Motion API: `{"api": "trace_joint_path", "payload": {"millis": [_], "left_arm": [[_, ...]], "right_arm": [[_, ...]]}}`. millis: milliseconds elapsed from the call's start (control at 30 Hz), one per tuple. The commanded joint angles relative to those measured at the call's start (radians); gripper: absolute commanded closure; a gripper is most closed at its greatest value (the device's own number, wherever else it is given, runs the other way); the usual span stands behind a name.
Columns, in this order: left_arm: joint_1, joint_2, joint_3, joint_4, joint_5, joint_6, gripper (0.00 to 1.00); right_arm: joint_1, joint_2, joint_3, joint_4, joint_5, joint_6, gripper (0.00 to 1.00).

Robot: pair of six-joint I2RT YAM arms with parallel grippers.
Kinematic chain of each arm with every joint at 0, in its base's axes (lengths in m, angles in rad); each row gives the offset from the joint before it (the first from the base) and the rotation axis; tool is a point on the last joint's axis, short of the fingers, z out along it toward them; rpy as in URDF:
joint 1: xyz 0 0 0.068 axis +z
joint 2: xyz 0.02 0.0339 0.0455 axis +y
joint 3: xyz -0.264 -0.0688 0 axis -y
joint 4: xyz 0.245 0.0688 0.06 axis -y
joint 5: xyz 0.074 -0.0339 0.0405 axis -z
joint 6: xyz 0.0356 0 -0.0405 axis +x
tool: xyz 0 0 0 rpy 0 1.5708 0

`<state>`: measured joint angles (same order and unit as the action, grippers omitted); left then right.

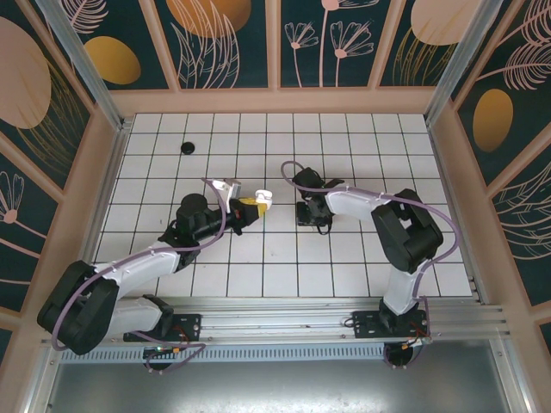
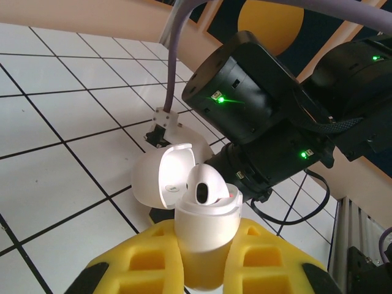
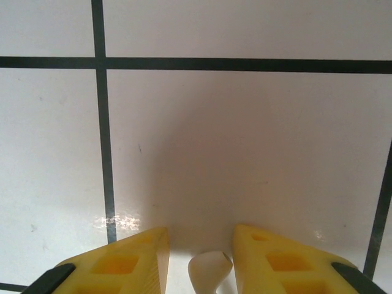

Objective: Insert the wireless bluetooth earbuds into the charging case

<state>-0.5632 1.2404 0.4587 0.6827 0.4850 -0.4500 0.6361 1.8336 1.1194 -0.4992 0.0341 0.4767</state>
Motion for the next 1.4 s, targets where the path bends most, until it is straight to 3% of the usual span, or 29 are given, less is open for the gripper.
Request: {"api": "trace_joint_path", "payload": {"millis": [0, 433, 600, 1033, 1367], "left_arm": [[-0.004, -0.025, -0.012, 0.008, -0.014, 0.014, 1.00], [-0.003, -0.044, -0.016, -0.008, -0.026, 0.014, 1.00], [-0.003, -0.042, -0.015, -0.008, -0.028, 0.014, 1.00], [-0.003, -0.032, -0.030, 0.041, -0.006, 0.017, 1.00], [-0.013, -0.033, -0.041, 0.194, -0.014, 0.068, 1.00]], "right_arm": [[0.025, 0.047, 0.011, -0.154, 0.004, -0.022, 0.67], [0.007, 0.060, 0.053, -0.199, -0.045, -0.178, 0.68], [-0.004, 0.080, 0.068, -0.202, -0.039, -0.188, 0.72], [-0.014, 0.023, 0.079, -0.193, 0.066, -0.037, 0.90], [-0.003, -0.230, 0.150, -0.241, 0.196, 0.121, 0.92]]}}
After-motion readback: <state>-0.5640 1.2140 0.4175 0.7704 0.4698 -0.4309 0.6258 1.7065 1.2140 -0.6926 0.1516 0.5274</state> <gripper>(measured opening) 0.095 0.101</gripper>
